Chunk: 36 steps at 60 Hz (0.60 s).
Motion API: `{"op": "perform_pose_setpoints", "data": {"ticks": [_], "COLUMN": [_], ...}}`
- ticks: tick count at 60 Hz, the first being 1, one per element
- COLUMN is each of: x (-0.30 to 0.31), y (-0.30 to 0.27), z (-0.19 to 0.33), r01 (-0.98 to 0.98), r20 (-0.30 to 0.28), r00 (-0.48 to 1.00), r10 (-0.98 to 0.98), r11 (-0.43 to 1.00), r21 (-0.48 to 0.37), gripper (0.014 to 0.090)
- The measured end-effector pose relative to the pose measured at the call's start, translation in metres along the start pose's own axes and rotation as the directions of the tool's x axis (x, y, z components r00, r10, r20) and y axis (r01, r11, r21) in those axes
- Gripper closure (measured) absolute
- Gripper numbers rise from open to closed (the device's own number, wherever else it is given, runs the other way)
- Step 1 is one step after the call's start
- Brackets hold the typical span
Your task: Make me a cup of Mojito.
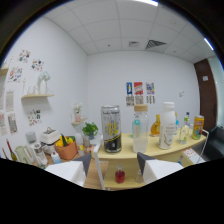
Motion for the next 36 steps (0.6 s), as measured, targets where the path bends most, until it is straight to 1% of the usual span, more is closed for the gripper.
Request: {"op": "perform_pose_setpoints", "data": {"ticks": [7, 17, 22, 29, 34, 36], "x": [-0.01, -0.005, 0.001, 0.001, -0.003, -0.002], "y": [-0.025, -0.041, -0.042, -0.039, -0.04, -0.04], "z": [0.038, 0.09, 0.109, 0.129, 0.134, 0.134], "r01": [0.011, -0.003, 0.009, 0.027, 0.052, 0.053], "r20": [-0.012, -0.053, -0.077, -0.085, -0.079, -0.085], "r00": [1.0, 0.999, 0.997, 0.996, 0.996, 0.995], "r10": [-0.01, 0.004, -0.007, -0.027, -0.052, -0.052], "r11": [1.0, 1.0, 1.0, 1.0, 0.999, 0.999], "r21": [0.028, 0.026, 0.017, -0.001, 0.007, 0.01], "gripper": [0.0189, 0.0189, 0.0208, 0.0344, 0.0506, 0.0509]}}
